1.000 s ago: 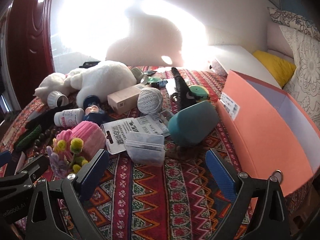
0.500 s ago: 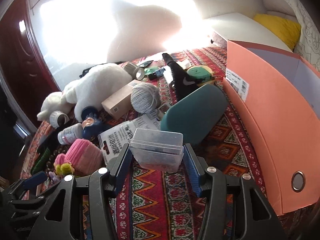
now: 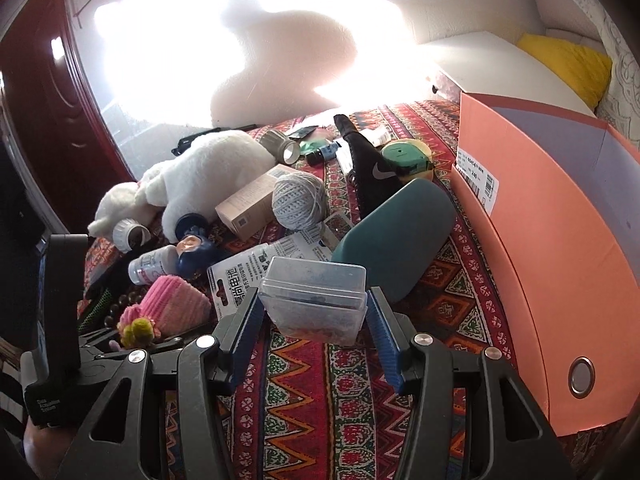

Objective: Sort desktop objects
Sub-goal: 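Grasp the clear bead box with the right tool while the left tool grasps the pink flower, then carry both items over the orange box and release them inside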

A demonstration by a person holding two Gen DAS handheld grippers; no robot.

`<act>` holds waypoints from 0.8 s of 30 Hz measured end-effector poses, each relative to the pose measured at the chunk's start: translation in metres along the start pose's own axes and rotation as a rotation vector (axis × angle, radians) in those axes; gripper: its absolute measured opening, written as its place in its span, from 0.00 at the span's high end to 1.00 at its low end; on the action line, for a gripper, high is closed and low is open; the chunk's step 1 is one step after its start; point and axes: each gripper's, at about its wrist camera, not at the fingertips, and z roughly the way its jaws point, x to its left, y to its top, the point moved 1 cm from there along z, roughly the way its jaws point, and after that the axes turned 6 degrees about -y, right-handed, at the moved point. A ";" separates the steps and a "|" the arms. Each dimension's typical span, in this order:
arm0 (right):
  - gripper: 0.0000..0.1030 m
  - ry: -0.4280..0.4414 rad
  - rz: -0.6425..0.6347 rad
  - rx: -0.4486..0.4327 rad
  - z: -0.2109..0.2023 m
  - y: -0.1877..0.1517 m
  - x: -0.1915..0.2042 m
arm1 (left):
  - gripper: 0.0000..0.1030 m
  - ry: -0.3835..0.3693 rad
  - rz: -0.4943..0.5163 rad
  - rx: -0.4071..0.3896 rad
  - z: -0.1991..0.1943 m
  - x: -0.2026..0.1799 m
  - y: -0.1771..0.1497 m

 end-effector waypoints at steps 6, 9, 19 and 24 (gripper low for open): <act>0.46 0.005 -0.019 -0.050 -0.017 0.001 0.005 | 0.36 -0.013 0.002 -0.132 -0.050 -0.009 -0.007; 0.46 0.023 -0.020 -0.067 -0.028 0.001 0.008 | 0.36 -0.020 0.018 -0.170 -0.067 -0.016 -0.006; 0.46 0.003 -0.033 -0.225 -0.096 0.007 0.007 | 0.36 -0.039 0.083 -0.279 -0.117 -0.062 -0.004; 0.46 -0.122 -0.009 -0.383 -0.138 0.018 -0.023 | 0.36 -0.110 0.148 -0.296 -0.127 -0.114 0.002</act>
